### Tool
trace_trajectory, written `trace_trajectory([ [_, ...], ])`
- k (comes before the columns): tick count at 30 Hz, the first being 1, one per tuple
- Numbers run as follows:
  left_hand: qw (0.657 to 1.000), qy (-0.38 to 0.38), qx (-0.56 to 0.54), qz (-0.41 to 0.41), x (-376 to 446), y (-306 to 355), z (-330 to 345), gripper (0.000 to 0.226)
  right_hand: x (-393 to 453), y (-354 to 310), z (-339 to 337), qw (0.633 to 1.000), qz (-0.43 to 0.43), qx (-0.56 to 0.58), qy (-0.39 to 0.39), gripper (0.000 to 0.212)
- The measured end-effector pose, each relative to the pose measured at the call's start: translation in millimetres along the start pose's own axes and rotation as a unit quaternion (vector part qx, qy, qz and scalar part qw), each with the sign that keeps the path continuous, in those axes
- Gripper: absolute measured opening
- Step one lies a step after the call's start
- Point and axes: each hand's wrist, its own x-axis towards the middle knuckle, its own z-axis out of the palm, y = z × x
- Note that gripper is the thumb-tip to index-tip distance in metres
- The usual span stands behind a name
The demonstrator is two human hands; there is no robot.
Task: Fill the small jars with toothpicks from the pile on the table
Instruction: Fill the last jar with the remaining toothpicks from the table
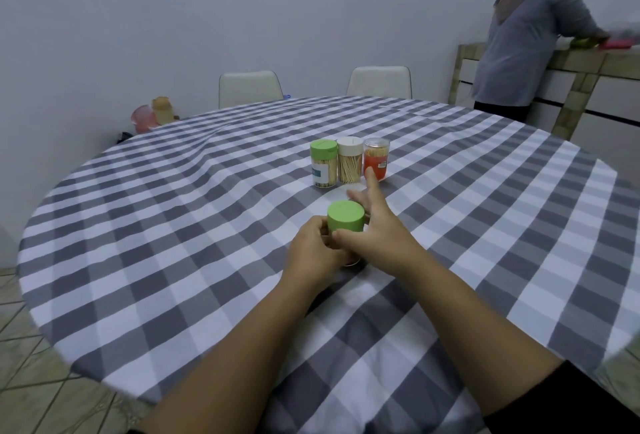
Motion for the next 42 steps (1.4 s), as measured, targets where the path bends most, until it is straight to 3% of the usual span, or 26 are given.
trace_trajectory([
  [4, 1.0, 0.005, -0.004, -0.002, 0, -1, 0, 0.044, 1, 2, 1, 0.998, -0.007, 0.0, 0.055, 0.113],
  [6, 1.0, 0.003, -0.005, -0.001, 0, -1, 0, 0.045, 1, 1, 1, 0.999, -0.006, -0.004, 0.047, 0.117],
  [9, 1.0, -0.004, -0.023, -0.009, -1, -1, 0, 0.048, 0, 1, -2, 1.0, -0.007, 0.005, 0.016, 0.108],
  [15, 1.0, 0.01, 0.003, -0.001, -1, -1, 1, 0.037, 0, 2, 9, 0.995, -0.021, -0.008, 0.099, 0.094],
  [21, 1.0, -0.003, -0.005, -0.014, 5, 9, -9, 0.041, 5, 4, -1, 0.997, -0.011, 0.025, 0.069, 0.108],
  [26, 0.987, 0.115, -0.107, -0.017, 37, 29, -31, 0.07, 42, 9, -21, 0.991, 0.014, 0.011, 0.132, 0.104],
  [37, 0.979, 0.185, -0.062, -0.057, 124, 14, -29, 0.065, 122, 35, -28, 0.977, 0.059, -0.089, 0.186, 0.128],
  [42, 0.98, 0.186, -0.06, -0.024, 142, 0, -26, 0.061, 139, 47, -22, 0.972, 0.067, -0.099, 0.204, 0.132],
])
